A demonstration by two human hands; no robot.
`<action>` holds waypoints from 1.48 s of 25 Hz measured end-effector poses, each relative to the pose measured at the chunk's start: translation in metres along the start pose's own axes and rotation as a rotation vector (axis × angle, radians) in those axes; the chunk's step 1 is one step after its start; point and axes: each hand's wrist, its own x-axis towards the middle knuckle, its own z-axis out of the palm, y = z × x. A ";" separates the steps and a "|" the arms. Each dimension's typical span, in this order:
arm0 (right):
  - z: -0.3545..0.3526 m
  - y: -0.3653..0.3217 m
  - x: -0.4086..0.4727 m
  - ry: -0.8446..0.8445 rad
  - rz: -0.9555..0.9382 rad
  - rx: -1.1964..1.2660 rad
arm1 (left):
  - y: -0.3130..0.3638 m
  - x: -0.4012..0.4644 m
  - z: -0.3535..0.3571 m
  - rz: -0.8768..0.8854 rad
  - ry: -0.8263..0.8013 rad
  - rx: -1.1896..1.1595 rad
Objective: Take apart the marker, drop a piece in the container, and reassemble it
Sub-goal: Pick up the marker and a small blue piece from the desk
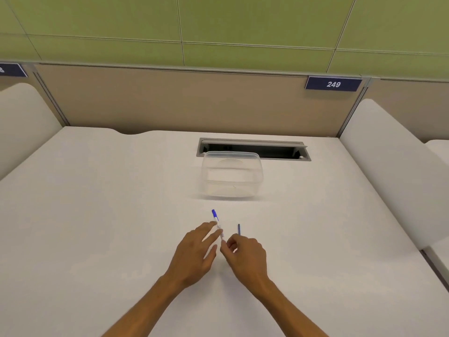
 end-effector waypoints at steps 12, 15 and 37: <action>-0.065 -0.010 0.002 0.091 0.001 0.714 | 0.032 0.042 -0.044 0.109 0.130 -0.115; -0.069 -0.013 0.002 0.114 -0.015 0.700 | 0.039 0.045 -0.054 0.163 0.118 -0.084; -0.106 -0.026 -0.001 0.333 -0.195 0.648 | 0.075 0.063 -0.107 0.070 -0.131 -0.496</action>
